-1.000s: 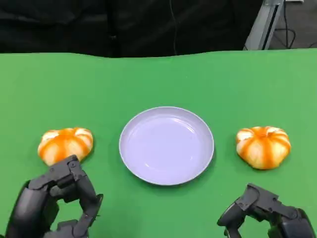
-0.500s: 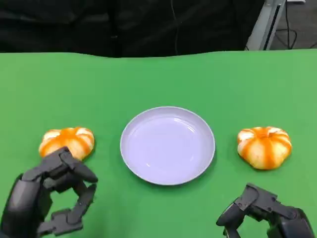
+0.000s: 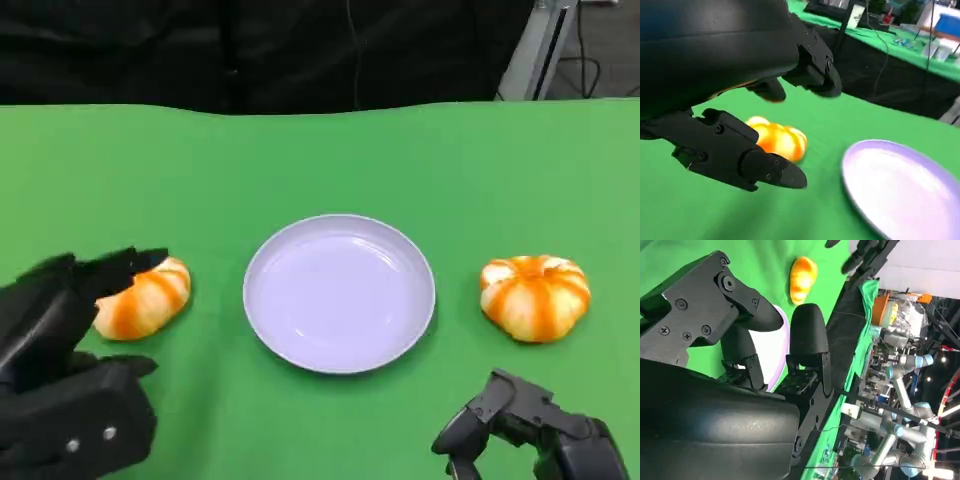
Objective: Grasp the bread from the table and place it into the plate.
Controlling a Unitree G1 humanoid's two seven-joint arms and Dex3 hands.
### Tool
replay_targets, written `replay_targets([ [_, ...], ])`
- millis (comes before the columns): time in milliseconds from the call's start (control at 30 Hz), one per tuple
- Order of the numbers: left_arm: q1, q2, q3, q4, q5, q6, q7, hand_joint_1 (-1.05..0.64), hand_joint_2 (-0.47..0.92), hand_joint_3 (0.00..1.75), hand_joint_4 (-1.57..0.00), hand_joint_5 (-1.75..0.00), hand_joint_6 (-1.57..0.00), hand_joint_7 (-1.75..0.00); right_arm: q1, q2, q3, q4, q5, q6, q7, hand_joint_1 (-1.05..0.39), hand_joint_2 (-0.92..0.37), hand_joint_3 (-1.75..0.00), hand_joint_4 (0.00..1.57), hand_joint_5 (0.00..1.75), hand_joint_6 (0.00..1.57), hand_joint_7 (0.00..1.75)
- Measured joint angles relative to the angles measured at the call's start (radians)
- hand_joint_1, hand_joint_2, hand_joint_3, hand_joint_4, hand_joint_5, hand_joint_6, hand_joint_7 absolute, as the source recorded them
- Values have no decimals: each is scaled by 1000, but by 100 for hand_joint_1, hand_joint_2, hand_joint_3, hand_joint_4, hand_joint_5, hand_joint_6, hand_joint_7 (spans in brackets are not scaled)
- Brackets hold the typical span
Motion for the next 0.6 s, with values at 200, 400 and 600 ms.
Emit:
replay_targets([
  [200,-131,18,-125,179,183,12,95,-53,92,4,-2,-29,-23,0,-5,-4,-11,13,7,-4,3,-9,-39,-124,69,162,76,134],
  [400,-292,-14,-234,410,259,106,132,-55,92,4,-3,-27,-21,-1,2,-5,-13,17,10,-7,6,-10,-39,-124,68,162,75,135],
  [600,-448,-59,-331,704,264,138,174,-54,92,4,-4,-27,-21,-1,13,-5,-13,14,16,-8,13,-10,-40,-121,68,162,75,135],
])
